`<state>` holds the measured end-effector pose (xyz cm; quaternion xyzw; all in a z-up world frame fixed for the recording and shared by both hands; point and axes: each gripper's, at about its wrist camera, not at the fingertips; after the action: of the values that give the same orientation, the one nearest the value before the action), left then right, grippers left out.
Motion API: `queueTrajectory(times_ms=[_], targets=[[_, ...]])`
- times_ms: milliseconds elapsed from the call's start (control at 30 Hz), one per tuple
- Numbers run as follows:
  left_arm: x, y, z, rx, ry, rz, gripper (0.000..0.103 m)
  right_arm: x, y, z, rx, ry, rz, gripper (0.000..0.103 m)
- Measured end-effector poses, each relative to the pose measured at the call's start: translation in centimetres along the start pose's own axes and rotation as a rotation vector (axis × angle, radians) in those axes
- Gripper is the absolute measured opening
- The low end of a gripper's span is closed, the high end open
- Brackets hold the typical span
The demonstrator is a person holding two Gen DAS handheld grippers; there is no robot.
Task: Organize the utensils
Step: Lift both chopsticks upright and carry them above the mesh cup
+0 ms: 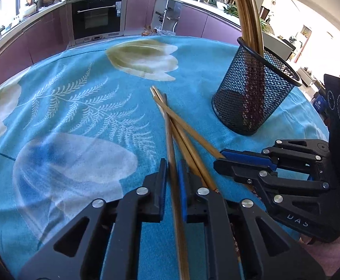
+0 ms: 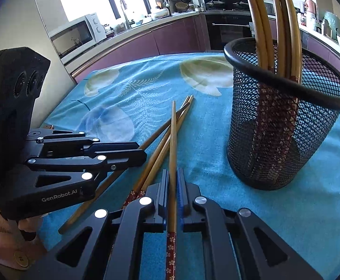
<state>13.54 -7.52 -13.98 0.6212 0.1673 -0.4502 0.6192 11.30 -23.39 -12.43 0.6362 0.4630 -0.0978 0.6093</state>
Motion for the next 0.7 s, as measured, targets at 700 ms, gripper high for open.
queueTrajectory(times_ms=[700], targets=[[-3.5,0.5,1.0,-0.001,-0.024,0.092,0.008,-3.8,1.0,-0.1,-0.022,0.022,0.098,0.006]])
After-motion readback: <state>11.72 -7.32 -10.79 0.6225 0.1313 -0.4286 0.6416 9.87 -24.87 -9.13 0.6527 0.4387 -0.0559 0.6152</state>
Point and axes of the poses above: each gripper's, at about its wrist camera, not at the fingertips, and x roughly the way its jaws point, z to its right, y to its top, and after that the axes turned 4 degrees about z, right-handed
